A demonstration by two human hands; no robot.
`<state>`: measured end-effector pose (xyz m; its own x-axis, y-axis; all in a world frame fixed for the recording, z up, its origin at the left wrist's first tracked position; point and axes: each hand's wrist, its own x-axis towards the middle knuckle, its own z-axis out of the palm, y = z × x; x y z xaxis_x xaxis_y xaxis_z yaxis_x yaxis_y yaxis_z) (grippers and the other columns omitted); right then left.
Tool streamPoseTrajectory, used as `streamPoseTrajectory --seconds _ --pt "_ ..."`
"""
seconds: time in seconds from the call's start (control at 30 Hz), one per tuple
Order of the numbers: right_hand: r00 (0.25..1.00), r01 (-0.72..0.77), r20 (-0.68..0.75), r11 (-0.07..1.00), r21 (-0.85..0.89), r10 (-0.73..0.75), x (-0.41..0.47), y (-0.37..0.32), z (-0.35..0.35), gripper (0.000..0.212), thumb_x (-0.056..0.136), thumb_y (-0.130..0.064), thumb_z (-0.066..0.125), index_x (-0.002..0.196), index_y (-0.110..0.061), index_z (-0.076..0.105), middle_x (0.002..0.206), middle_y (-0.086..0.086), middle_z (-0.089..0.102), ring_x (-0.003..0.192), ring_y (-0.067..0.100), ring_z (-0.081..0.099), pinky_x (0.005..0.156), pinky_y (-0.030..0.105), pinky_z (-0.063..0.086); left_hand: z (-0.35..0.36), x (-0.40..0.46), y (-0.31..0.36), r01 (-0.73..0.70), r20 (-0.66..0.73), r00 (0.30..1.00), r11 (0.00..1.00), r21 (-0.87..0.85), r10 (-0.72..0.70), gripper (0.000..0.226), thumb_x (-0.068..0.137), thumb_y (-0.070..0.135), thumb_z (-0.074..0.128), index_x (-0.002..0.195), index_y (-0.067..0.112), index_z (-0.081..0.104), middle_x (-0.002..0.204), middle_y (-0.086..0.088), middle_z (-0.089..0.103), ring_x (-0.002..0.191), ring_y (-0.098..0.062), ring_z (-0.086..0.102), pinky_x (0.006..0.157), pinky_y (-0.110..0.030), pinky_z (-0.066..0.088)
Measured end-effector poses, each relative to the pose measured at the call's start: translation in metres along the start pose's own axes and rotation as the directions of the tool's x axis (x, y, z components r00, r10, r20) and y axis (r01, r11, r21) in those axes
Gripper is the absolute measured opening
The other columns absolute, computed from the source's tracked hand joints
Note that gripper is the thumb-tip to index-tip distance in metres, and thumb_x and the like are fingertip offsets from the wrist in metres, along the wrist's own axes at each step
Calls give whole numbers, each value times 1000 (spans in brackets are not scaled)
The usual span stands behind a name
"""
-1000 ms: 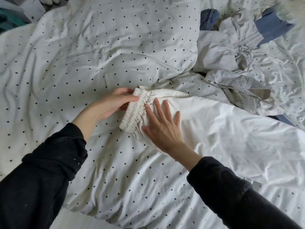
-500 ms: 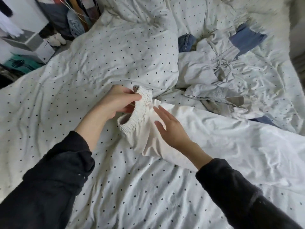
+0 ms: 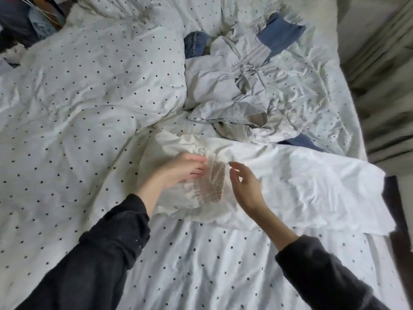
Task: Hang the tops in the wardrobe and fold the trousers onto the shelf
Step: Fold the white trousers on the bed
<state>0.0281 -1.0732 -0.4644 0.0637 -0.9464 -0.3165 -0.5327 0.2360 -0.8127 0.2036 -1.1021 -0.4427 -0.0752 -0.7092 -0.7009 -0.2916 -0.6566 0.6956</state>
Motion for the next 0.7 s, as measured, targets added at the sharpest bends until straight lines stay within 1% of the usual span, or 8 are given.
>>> streamPoseTrajectory --seconds 0.07,0.17,0.23,0.33,0.4,0.5,0.57,0.7 --pt "958 274 -30 941 -199 -285 -9 -2 20 32 94 -15 42 117 -6 62 123 13 59 114 32 55 97 32 41 -16 -6 -3 -73 -116 991 994 -80 64 29 96 -1 42 119 4 57 102 -8 67 90 -19 67 81 -26 55" --pt "806 559 91 702 -442 -585 -13 -7 59 40 86 -22 42 118 -8 62 128 17 57 120 37 53 100 49 40 -40 -12 -19 -170 -312 943 974 -148 117 28 94 -4 39 110 5 59 98 -8 66 79 -14 66 74 -23 55" --pt "787 588 211 601 -541 -580 -12 -8 77 46 86 -31 40 125 -14 58 138 14 50 127 35 48 102 53 36 -58 -10 -33 -215 -477 865 974 -77 153 27 92 -3 44 111 8 60 92 0 64 77 -9 61 72 -18 49" --pt "856 505 292 562 -656 -427 -2 6 86 59 81 -46 37 135 -23 45 147 11 40 134 34 39 104 54 36 -85 -6 -52 -144 -620 782 987 -76 66 32 91 9 56 122 13 56 98 3 59 88 -13 54 76 -25 42" --pt "870 484 312 532 -695 -383 2 17 89 67 76 -53 41 137 -25 37 149 11 37 136 34 36 106 54 35 -97 -4 -64 9 -477 871 974 -227 -119 33 91 24 60 122 18 54 113 -1 58 98 -16 52 79 -32 42" --pt "868 479 302 507 -716 -393 5 20 93 87 71 -59 62 143 -25 27 152 12 31 139 35 30 110 53 24 -100 -4 -70 204 -130 957 919 -338 -260 27 89 38 59 110 21 61 110 -4 64 95 -20 59 71 -32 49" --pt "881 456 271 542 -706 -388 4 19 95 98 66 -58 70 146 -25 22 153 13 27 140 35 26 111 52 18 -101 0 -73 187 -67 973 922 -339 -222 26 88 33 61 110 19 61 109 -2 67 96 -17 63 73 -32 51" --pt "903 420 250 596 -684 -349 3 16 96 103 65 -55 74 147 -23 20 155 15 20 142 35 21 112 50 16 -101 5 -68 97 -103 987 973 -209 -121 24 82 9 69 103 16 62 106 -2 69 102 -18 63 86 -34 50"
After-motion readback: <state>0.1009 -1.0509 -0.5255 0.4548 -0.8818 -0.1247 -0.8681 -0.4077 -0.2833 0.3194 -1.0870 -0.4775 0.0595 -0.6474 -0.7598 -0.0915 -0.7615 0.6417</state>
